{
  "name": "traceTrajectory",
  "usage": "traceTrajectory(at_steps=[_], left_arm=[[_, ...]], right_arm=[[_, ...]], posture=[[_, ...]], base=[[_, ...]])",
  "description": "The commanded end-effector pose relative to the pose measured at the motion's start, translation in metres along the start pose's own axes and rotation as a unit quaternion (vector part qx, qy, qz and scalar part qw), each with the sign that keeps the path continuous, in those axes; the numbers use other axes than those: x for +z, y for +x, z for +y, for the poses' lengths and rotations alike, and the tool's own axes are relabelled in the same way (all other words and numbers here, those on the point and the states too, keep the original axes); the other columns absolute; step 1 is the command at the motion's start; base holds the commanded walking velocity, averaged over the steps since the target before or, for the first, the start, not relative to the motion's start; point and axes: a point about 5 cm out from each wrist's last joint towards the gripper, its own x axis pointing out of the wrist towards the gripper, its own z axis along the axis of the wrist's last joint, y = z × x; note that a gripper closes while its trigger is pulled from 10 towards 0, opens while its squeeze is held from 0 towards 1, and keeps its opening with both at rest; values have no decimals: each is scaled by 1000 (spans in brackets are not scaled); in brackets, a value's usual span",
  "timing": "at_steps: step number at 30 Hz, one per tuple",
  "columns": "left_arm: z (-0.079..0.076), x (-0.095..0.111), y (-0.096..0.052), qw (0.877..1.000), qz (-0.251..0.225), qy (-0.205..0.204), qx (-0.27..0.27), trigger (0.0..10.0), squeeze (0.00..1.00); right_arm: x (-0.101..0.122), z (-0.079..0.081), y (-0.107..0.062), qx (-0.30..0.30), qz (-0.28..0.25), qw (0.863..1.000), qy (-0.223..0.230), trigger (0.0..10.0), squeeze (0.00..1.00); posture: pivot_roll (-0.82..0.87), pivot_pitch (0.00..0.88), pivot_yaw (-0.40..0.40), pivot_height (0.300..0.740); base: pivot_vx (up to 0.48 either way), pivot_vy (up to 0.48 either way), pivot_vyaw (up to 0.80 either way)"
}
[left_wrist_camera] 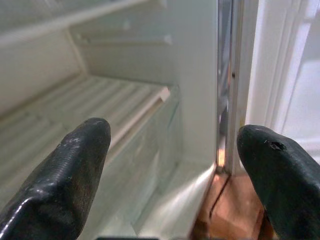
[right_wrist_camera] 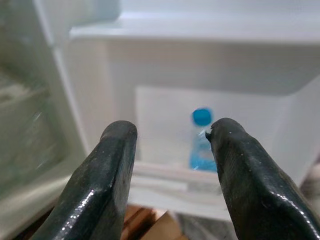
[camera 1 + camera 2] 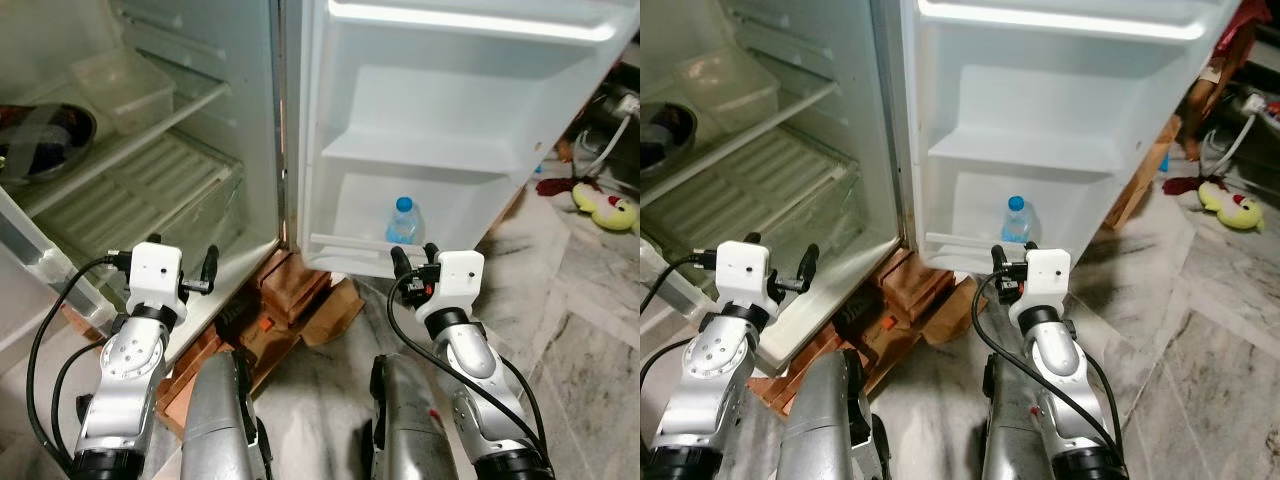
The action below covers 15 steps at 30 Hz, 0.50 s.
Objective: Restocking fridge
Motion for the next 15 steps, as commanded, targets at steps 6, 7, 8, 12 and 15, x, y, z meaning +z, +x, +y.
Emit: traceTrajectory(at_steps=[6, 7, 8, 12, 15], left_arm=[[-5, -4, 5, 1000, -2, 2, -9, 10000, 0], [-7, -5, 5, 1000, -2, 2, -12, 10000, 0], [-10, -6, 5, 1000, -1, 0, -17, 10000, 0], [-13, -9, 4, 1000, 1, -1, -23, 10000, 0], [-16, -11, 2, 1000, 3, -4, -23, 10000, 0]], right_arm=[[18, -18, 4, -56, -42, 998, 3, 10000, 0], [19, -19, 3, -54, -46, 997, 0, 10000, 0], [20, -23, 2, -58, -47, 997, -7, 10000, 0], [17, -32, -2, -80, -40, 996, -9, 10000, 0], [14, -35, -5, -88, -35, 995, -8, 10000, 0]], posture=[[9, 0, -11, 574], [9, 0, -11, 574], [2, 0, -9, 584], [-2, 0, -10, 609], [-6, 0, -10, 634]], base=[[0, 0, 0], [0, 0, 0], [0, 0, 0], [0, 0, 0], [0, 0, 0]])
